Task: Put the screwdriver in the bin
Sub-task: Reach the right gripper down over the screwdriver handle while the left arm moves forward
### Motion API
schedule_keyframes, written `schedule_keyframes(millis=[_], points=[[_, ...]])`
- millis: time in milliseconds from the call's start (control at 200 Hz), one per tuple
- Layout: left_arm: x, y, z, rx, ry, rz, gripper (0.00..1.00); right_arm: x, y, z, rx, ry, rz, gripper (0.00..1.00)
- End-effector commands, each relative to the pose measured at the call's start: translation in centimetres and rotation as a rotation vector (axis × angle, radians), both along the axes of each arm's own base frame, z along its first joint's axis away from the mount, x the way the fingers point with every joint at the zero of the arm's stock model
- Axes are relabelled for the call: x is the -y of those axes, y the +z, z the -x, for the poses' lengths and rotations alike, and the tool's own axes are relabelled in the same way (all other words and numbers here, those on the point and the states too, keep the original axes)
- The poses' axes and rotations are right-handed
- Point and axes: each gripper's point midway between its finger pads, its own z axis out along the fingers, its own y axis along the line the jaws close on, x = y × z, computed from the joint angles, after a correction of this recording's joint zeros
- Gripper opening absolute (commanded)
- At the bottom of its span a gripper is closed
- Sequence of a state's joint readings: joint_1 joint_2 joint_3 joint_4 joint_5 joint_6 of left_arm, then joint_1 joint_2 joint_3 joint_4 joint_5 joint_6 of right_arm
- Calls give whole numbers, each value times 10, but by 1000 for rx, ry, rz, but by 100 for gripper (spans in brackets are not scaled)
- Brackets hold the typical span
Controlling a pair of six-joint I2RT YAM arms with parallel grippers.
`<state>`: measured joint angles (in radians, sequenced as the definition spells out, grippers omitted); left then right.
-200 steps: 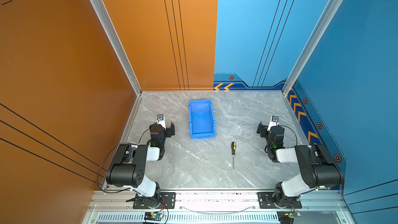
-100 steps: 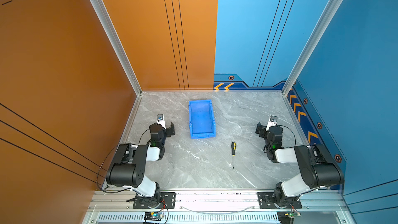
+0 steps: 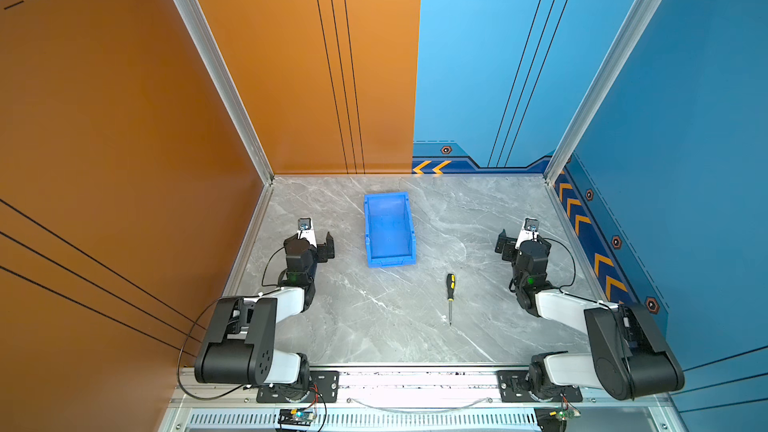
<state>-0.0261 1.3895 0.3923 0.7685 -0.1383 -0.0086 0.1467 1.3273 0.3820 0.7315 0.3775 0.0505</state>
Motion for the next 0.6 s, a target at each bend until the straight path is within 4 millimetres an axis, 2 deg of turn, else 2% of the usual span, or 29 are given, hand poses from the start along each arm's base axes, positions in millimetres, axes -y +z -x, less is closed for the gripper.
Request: schedule_keyframes(millis=[0,190,320,446,596], points=[[-5,0,5,-47,28,21,98,-3,-3,8,-91,3,52,100],[0,12,14,-102,23,77,98,-13,8,22,-162,50,42,100],[6,30,26,-110,3,101,98,-5,18,33,-192,-32,-42,100],[14,45,42,-136,-4,145,98,2,29,39,-226,-97,-81,100],[26,54,69,-194,-8,171,98,-7,41,36,-269,-77,-140,100]])
